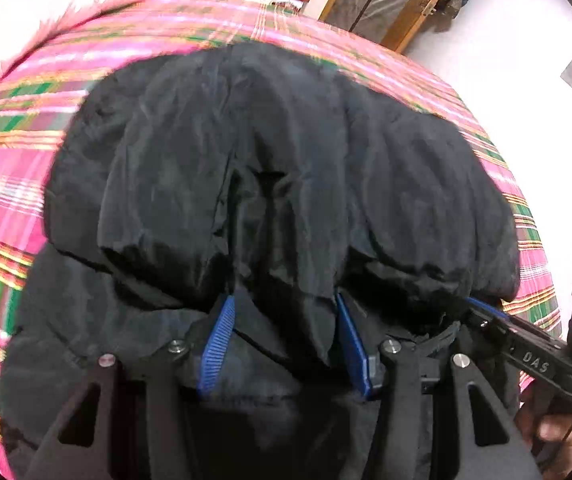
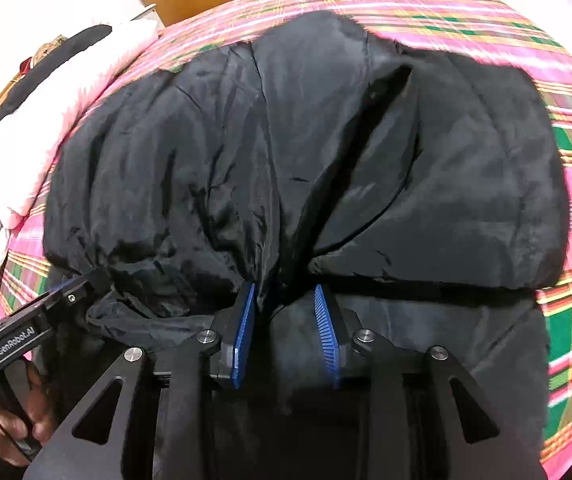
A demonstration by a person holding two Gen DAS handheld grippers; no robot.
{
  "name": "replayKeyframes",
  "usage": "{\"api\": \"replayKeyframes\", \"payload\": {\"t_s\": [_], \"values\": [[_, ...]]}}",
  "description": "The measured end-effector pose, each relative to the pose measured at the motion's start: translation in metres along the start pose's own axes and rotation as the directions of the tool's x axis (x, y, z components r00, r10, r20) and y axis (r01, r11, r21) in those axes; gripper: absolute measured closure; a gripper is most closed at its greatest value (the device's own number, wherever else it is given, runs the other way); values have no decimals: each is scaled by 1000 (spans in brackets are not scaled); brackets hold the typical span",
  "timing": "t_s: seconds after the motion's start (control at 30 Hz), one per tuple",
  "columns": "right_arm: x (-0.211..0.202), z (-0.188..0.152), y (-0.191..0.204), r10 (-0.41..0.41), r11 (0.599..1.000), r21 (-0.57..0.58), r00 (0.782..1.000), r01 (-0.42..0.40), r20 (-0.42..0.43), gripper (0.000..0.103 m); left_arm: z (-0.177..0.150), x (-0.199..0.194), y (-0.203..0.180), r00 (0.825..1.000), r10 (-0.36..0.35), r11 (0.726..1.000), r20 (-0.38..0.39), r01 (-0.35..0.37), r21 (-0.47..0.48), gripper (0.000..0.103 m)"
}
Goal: Fold large clothes
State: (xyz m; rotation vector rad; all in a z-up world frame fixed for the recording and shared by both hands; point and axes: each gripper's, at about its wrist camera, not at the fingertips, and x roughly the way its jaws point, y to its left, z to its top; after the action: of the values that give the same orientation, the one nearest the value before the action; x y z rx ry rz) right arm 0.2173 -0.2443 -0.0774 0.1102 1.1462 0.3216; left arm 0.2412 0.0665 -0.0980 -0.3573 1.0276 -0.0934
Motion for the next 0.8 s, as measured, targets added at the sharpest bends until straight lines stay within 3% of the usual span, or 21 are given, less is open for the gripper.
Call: {"api": "replayKeyframes", "payload": {"t_s": [0.2, 0.33, 0.57, 0.63, 0.7, 0.8], "values": [[-70, -22, -1, 37, 999, -26, 995, -35, 90, 72, -28, -68, -21, 993, 33, 994, 112, -44, 102, 49], [-114, -60, -9, 49, 998, -39, 991, -45, 127, 72, -59, -106, -24, 987, 71, 989, 144, -88, 120, 49], [-142, -122, -34, -32, 999, 20, 996, 31, 86, 72, -99, -161, 14, 979, 130, 987, 159, -144, 77, 49], [-140, -136, -49, -76, 996, 46, 995, 73, 60, 65, -106, -166, 29, 975, 162, 984, 151, -172, 53, 49], [-136, -145, -62, -94, 993, 78, 995, 92, 29, 38, -115, -166, 46, 974, 189, 981, 126, -192, 8, 49], [-130, -157, -85, -125, 980, 151, 992, 127, -25, 37, -124, -159, 71, 973, 217, 975, 73, -214, -58, 49]]}}
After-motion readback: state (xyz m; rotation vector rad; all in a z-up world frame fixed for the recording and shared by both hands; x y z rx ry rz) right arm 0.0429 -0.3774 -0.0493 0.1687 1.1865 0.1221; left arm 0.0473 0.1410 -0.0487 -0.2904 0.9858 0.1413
